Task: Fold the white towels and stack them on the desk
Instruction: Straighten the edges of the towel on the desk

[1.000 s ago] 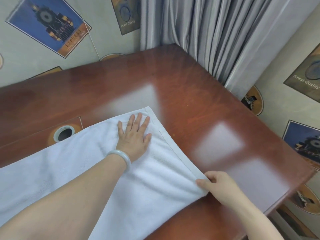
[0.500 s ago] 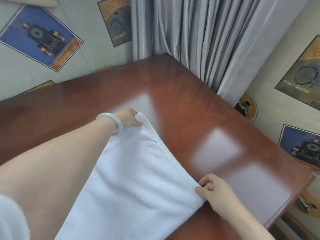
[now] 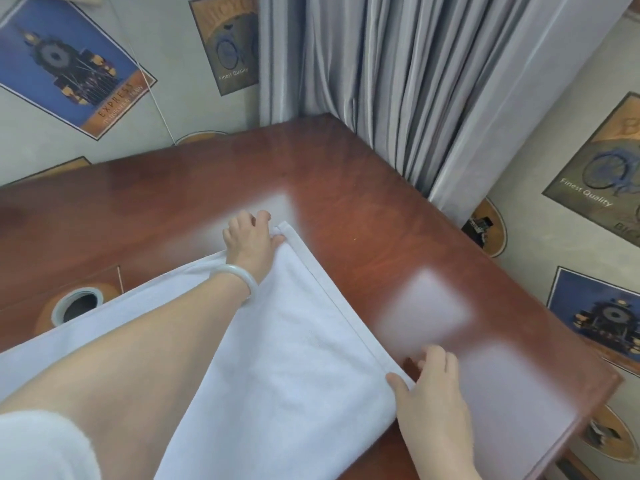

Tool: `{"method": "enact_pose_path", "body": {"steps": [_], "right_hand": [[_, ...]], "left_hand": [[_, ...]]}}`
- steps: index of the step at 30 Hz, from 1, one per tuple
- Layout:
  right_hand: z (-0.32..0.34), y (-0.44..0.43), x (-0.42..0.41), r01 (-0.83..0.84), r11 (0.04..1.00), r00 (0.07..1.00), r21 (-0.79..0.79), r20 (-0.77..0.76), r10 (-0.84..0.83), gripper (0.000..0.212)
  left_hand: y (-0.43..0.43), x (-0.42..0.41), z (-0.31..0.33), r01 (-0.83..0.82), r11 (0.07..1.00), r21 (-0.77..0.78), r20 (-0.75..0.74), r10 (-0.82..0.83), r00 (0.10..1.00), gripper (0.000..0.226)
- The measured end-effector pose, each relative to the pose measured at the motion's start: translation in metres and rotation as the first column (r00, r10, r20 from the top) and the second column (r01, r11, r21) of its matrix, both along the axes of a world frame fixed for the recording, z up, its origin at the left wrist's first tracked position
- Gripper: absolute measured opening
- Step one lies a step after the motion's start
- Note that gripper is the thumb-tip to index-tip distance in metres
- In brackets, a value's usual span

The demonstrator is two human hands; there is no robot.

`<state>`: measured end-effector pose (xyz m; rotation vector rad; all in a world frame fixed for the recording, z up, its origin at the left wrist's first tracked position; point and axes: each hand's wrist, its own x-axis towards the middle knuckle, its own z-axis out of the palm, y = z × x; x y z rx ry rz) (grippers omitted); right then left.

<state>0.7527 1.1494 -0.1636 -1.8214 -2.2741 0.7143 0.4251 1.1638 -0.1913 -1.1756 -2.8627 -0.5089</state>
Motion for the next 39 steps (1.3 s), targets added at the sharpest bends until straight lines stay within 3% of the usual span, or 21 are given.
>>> {"method": "enact_pose_path", "body": {"steps": [2,4,6,8,11,16,20,23,27,30,32,34,36,39], "right_hand": [[-0.007,-0.007,-0.015,-0.162,0.935,0.985,0.314,-0.007,0.173,0.05],[-0.015,-0.016,-0.037,-0.411,0.817,0.897,0.404,0.018,0.442,0.045],[-0.027,-0.019,-0.052,-0.607,0.734,0.784,0.304,0.082,0.615,0.052],[-0.041,-0.015,-0.055,-0.68,0.69,0.729,0.248,0.129,0.672,0.059],[-0.051,-0.011,-0.046,-0.688,0.687,0.724,0.234,0.153,0.673,0.063],[-0.053,-0.01,-0.047,-0.688,0.698,0.725,0.196,0.202,0.658,0.068],[-0.044,-0.014,-0.053,-0.657,0.737,0.748,0.156,0.252,0.614,0.073],[-0.029,-0.02,-0.074,-0.601,0.786,0.791,0.146,0.251,0.558,0.076],[-0.04,-0.011,-0.089,-0.751,0.633,0.653,0.188,0.352,0.671,0.065],[-0.055,-0.004,-0.084,-0.666,0.726,0.726,0.171,0.374,0.578,0.069],[-0.046,-0.01,-0.1,-0.597,0.771,0.786,0.223,0.354,0.506,0.077],[-0.028,-0.021,-0.14,-0.608,0.72,0.793,0.336,0.294,0.533,0.077],[-0.015,-0.03,-0.188,-0.723,0.551,0.675,0.417,0.255,0.692,0.061],[-0.019,-0.026,-0.239,-0.903,0.358,0.423,0.238,0.344,0.838,0.071]], "left_hand": [[-0.004,0.013,0.007,0.051,0.999,0.0,-0.227,-0.05,0.973,0.035],[-0.014,0.033,0.016,0.12,0.993,-0.021,-0.33,-0.121,0.936,0.029],[-0.025,0.048,0.012,0.16,0.973,-0.167,-0.202,-0.193,0.96,0.034],[-0.034,0.053,0.0,0.192,0.934,-0.301,-0.06,-0.219,0.974,0.053],[-0.036,0.044,-0.01,0.249,0.921,-0.298,0.095,-0.231,0.968,0.066],[-0.04,0.045,-0.015,0.248,0.922,-0.298,0.091,-0.231,0.969,0.066],[-0.04,0.031,0.011,0.375,0.878,-0.296,0.289,-0.292,0.912,0.065],[-0.074,0.037,0.027,0.297,0.922,-0.248,0.2,-0.252,0.947,0.062],[-0.139,0.049,0.0,0.146,0.934,-0.325,0.123,-0.111,0.986,0.079],[-0.153,0.027,-0.014,0.168,0.937,-0.307,0.095,-0.146,0.985,0.078],[-0.152,0.021,-0.007,0.221,0.947,-0.234,0.173,-0.184,0.968,0.078],[-0.157,0.026,0.007,0.204,0.964,-0.171,0.1,-0.189,0.977,0.07],[-0.175,0.037,0.003,0.094,0.979,-0.181,0.031,-0.09,0.995,0.063],[-0.218,0.042,-0.017,-0.092,0.974,-0.208,0.01,0.096,0.995,0.065]]}}
